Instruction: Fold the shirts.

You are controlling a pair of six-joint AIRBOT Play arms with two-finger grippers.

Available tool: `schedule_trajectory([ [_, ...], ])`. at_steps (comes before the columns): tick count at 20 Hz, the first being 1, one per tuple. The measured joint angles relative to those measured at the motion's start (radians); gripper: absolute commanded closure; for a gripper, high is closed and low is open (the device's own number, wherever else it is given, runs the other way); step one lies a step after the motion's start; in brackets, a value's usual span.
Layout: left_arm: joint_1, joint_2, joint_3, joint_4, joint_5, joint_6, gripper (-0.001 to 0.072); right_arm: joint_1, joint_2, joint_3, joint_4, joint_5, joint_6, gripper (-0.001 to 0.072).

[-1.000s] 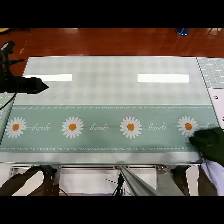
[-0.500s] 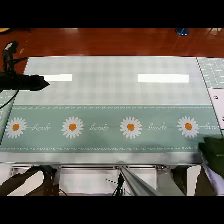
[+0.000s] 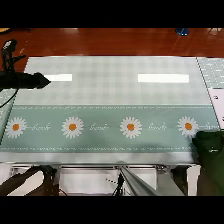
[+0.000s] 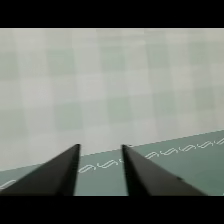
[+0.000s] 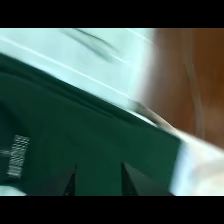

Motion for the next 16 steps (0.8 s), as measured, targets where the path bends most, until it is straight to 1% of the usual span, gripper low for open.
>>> schedule_trajectory([
  [1, -0.006, 0.000, 0.001, -0.007, 0.000, 0.012, 0.0147, 0.055, -0.014, 0.000, 0.093, -0.032, -0.019, 0.0323],
  [2, -0.020, 0.000, 0.005, -0.013, -0.003, 0.035, 0.0140, 0.129, -0.031, 0.000, 0.196, -0.065, -0.035, 0.0300],
  [3, -0.041, 0.000, 0.009, -0.021, -0.013, 0.058, 0.0030, 0.208, -0.047, 0.000, 0.283, -0.096, -0.047, 0.0221],
  [4, -0.071, 0.000, 0.014, -0.021, -0.021, 0.076, -0.0005, 0.302, -0.064, 0.000, 0.356, -0.131, -0.055, 0.0136],
  [5, -0.105, 0.000, 0.021, -0.011, -0.023, 0.084, -0.0005, 0.396, -0.081, 0.000, 0.404, -0.166, -0.060, 0.0105],
  [6, -0.148, 0.000, 0.028, 0.015, -0.025, 0.080, -0.0006, 0.503, -0.098, 0.000, 0.431, -0.201, -0.063, 0.0104],
  [8, -0.235, 0.000, 0.040, 0.097, -0.032, 0.020, -0.0006, 0.701, -0.132, 0.000, 0.413, -0.253, -0.050, 0.0105],
  [11, -0.360, 0.000, 0.050, 0.271, -0.048, -0.104, -0.0006, 0.957, -0.171, 0.000, 0.298, -0.291, 0.009, 0.0105],
  [14, -0.446, 0.000, 0.053, 0.417, -0.058, -0.228, -0.0004, 1.114, -0.192, 0.000, 0.185, -0.302, 0.085, 0.0108],
  [16, -0.472, 0.000, 0.054, 0.473, -0.061, -0.274, -0.0004, 1.165, -0.198, 0.000, 0.138, -0.293, 0.117, 0.0112],
])
